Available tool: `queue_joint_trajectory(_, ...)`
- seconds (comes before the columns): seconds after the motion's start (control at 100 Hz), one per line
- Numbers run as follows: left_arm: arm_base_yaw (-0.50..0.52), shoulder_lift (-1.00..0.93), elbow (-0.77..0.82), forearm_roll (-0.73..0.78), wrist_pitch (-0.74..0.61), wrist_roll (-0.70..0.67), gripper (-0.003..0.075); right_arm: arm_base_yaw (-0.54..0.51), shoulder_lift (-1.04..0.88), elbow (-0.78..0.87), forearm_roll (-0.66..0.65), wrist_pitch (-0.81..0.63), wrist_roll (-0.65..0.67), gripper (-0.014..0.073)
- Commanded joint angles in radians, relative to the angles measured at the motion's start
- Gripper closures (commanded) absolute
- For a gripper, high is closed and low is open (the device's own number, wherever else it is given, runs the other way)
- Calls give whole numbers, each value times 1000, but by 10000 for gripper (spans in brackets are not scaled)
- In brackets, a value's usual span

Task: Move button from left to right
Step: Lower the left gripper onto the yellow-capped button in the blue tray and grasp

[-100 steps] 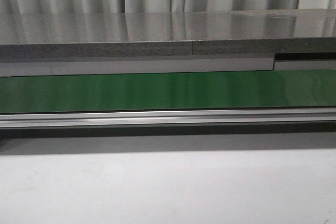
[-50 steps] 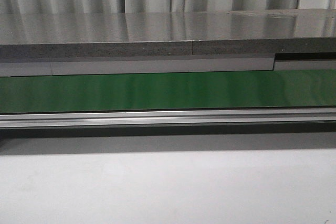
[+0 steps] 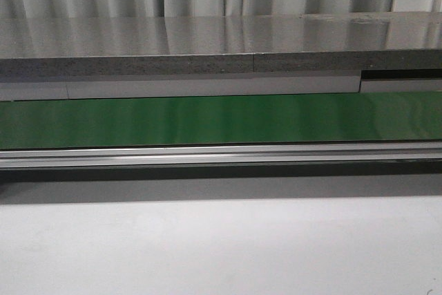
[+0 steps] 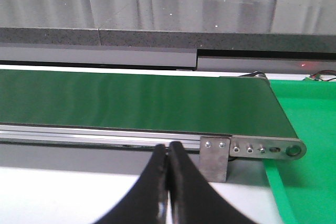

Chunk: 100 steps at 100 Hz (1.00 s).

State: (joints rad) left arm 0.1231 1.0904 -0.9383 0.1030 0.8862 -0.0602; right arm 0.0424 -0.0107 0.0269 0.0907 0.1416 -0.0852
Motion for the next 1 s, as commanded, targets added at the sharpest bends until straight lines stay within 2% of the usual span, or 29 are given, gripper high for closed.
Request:
queue_joint_trajectory(0.0, 55, 49, -72, 4, -65, -6, 99, 3, -21, -15, -7, -84, 1, 662)
queue_joint_trajectory(0.12, 127, 137, -134, -8, -92, -6, 99, 3, -21, -15, -7, -84, 1, 662)
queue_joint_trajectory(0.31, 179, 292, -223, -8, -116, -6, 99, 3, -21, -15, -7, -84, 1, 662)
queue_joint_trajectory(0.68, 192, 580, -372, -8, -144, -6, 99, 3, -21, -15, -7, -84, 1, 662)
queue_joint_trajectory(0.99, 192, 710, -395, -13, -152, -6, 99, 3, -21, -15, -7, -84, 1, 662)
